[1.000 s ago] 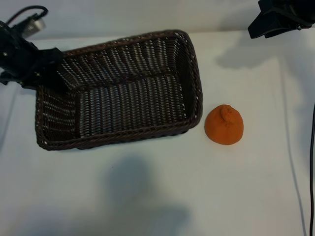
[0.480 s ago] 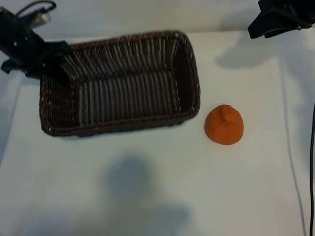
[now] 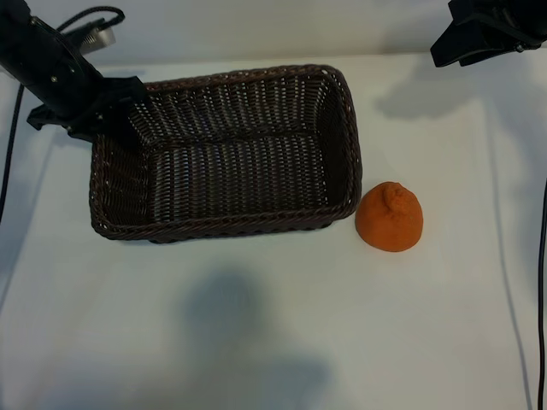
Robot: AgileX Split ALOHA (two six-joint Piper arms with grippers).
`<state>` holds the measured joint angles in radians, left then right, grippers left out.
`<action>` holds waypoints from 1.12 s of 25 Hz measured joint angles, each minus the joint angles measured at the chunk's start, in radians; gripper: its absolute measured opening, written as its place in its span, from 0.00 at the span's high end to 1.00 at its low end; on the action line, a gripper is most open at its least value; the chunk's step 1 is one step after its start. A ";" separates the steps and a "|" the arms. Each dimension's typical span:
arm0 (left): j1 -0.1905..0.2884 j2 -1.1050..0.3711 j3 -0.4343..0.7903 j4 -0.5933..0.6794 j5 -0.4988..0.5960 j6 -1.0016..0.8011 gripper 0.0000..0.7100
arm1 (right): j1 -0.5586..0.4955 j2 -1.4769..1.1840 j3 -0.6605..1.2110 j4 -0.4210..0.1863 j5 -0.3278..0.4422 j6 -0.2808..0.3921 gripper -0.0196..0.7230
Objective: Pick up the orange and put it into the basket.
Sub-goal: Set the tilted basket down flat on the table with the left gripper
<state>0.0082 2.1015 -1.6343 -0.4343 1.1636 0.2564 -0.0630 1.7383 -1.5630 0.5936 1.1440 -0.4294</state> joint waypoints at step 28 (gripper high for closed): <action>-0.055 0.101 -0.038 0.026 0.000 0.021 0.74 | 0.000 0.000 0.000 0.000 0.000 0.000 0.47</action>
<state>-0.0467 2.2029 -1.6724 -0.4087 1.1636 0.2773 -0.0630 1.7383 -1.5630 0.5936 1.1440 -0.4294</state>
